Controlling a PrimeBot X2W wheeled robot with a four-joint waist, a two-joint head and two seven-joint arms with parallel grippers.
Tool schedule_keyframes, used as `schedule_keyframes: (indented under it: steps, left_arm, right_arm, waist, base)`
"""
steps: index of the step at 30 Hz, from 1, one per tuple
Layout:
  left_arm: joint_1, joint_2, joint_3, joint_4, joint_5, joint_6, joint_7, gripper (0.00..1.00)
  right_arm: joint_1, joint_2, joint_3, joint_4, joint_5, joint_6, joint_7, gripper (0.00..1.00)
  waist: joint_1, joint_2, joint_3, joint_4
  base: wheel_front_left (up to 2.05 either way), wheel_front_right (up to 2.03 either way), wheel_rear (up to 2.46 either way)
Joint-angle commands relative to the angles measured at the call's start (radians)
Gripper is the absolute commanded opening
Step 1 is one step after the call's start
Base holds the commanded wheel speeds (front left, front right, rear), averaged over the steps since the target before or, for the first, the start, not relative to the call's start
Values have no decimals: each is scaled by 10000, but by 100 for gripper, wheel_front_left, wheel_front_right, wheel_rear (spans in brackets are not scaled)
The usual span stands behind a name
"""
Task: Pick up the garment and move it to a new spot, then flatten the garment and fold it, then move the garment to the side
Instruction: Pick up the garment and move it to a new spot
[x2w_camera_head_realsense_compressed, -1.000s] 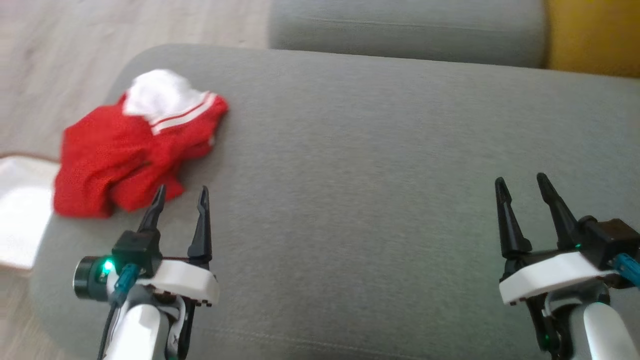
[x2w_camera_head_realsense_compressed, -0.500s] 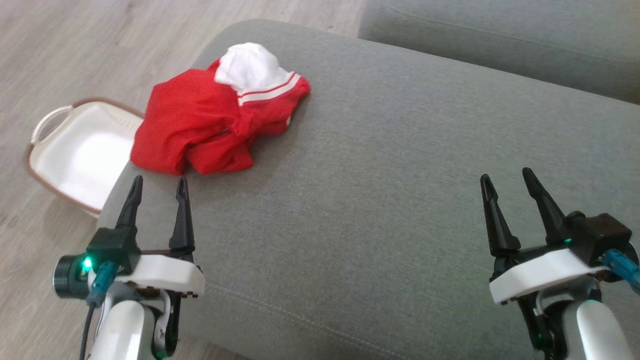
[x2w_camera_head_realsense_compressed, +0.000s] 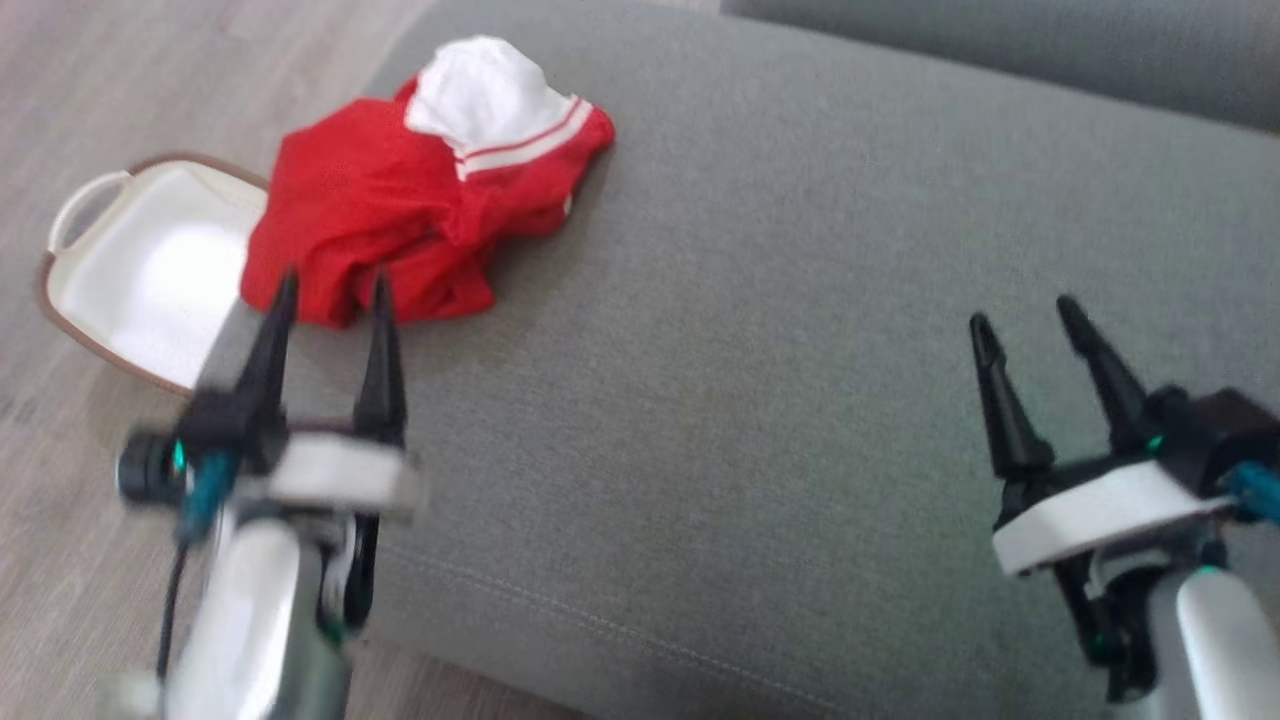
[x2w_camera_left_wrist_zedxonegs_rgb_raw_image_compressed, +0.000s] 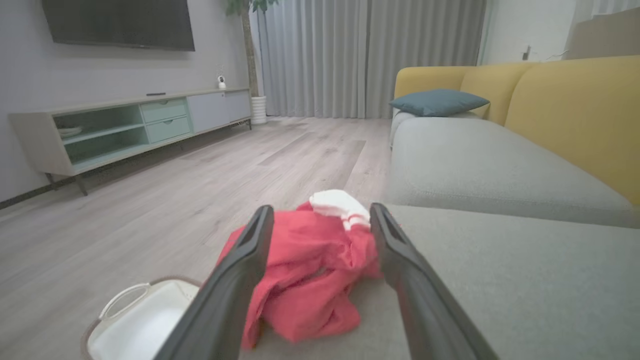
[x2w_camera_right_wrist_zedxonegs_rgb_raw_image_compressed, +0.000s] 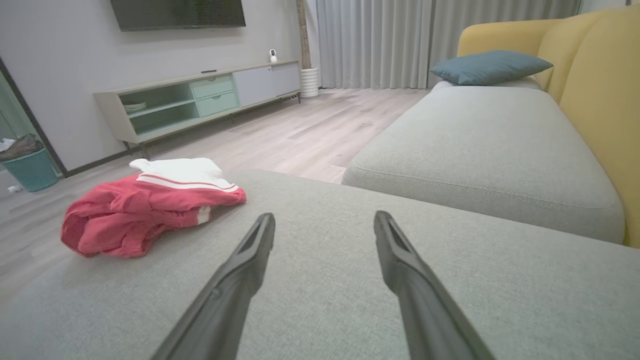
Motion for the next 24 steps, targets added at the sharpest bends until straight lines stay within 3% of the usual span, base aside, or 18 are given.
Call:
schedule_keyframes:
  steps: [1, 6, 10, 19, 20, 21, 24]
  left_arm:
    - [-1113, 38, 244, -198, 30, -101, -122, 100]
    - [-3152, 121, 222, 1407, -136, -492, 25, 100]
    - [-4730, 451, 408, 3338, -334, -743, 748, 100]
    - [-6825, 1225, 898, 7256, -828, -832, 2707, 100]
    - [-6955, 1288, 900, 7487, -833, -820, 2800, 62]
    - [-7078, 1332, 920, 7632, -861, -835, 2756, 0]
    - [-7326, 1530, 894, 7894, -780, -729, 2343, 0]
  right_arm:
    - [-551, -236, 226, -503, -18, -7, 89, 100]
    - [-981, -518, 322, -870, 12, -7, 367, 100]
    - [-1277, -688, 371, -1043, 49, -7, 474, 100]
    - [-1356, -709, 89, -1078, 160, -7, 397, 100]
    - [-1347, -704, 67, -1081, 154, -7, 377, 100]
    - [-1332, -682, 34, -1077, 162, -7, 360, 100]
    - [-1296, -637, -44, -1057, 179, -7, 304, 100]
  waist:
    - [0, 0, 462, -256]
    - [0, 0, 1390, -816]
    - [0, 0, 2049, -1322]
    - [0, 0, 2855, -2033]
    - [0, 0, 2884, -2061]
    - [0, 0, 2899, -2077]
    - [0, 0, 2890, -2094]
  base:
    - [0, 0, 0]
    - [0, 0, 0]
    - [0, 0, 0]
    - [0, 0, 0]
    - [0, 0, 0]
    - [0, 0, 0]
    - [0, 0, 0]
